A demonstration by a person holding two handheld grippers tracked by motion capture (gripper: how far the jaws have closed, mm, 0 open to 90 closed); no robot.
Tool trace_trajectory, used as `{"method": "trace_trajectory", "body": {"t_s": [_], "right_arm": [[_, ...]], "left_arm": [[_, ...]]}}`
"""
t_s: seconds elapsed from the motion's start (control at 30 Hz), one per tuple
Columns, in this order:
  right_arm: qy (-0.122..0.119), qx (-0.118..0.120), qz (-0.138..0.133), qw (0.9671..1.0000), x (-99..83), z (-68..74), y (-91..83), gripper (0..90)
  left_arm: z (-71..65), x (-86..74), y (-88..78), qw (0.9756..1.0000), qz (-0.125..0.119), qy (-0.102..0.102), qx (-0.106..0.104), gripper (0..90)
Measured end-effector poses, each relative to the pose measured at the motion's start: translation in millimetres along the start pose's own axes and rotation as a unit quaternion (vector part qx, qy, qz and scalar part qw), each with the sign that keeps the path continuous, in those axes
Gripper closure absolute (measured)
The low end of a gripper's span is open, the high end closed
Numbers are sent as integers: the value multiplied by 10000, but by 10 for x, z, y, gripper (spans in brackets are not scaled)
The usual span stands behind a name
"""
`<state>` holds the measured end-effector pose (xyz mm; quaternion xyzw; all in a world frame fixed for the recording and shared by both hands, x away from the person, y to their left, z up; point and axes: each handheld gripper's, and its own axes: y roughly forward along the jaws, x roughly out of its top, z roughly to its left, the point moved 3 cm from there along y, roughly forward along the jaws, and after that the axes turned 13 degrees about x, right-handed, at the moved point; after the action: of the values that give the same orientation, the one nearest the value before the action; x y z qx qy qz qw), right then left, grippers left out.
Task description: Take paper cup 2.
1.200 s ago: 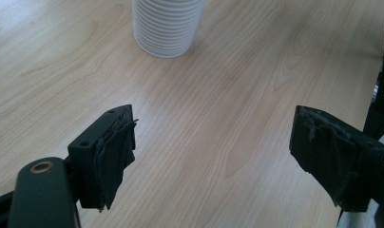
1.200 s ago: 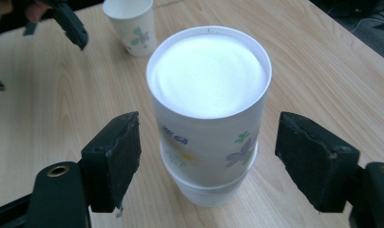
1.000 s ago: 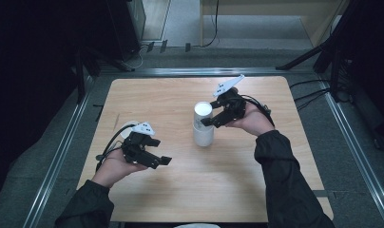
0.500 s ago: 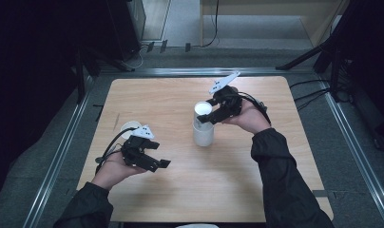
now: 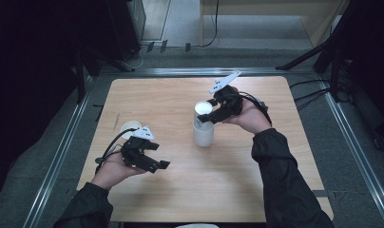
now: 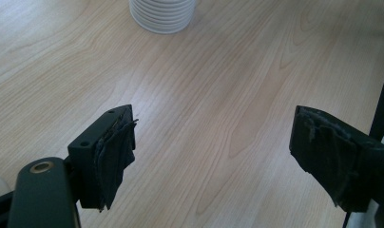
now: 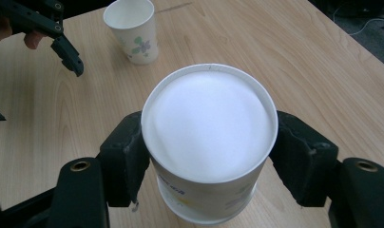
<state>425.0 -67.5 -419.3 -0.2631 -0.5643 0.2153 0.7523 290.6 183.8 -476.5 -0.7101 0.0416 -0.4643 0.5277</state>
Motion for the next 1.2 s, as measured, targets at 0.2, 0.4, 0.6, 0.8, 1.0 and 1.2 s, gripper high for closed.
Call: {"method": "trace_trajectory", "body": {"t_s": [0.2,0.4,0.6,0.8,1.0,1.2], "right_arm": [[-23,-33,-6,10000,28,17,-26,335],[-56,-96,-130,9999,89,55,-107,339],[-125,-142,-333,9993,160,103,-215,339],[-298,-191,-414,9985,251,199,-318,340],[-505,-276,-466,9973,341,322,-426,340],[-610,-387,-546,9959,387,431,-571,339]], "left_arm": [[-18,9,-3,10000,-20,25,-25,156],[-15,10,9,10000,-12,35,-21,156],[1,9,1,10000,-35,-15,-36,156],[7,10,-6,10000,-41,-17,-78,156],[5,9,-10,10000,-73,41,-34,156],[27,25,-34,9998,-180,-38,-14,156]]}}
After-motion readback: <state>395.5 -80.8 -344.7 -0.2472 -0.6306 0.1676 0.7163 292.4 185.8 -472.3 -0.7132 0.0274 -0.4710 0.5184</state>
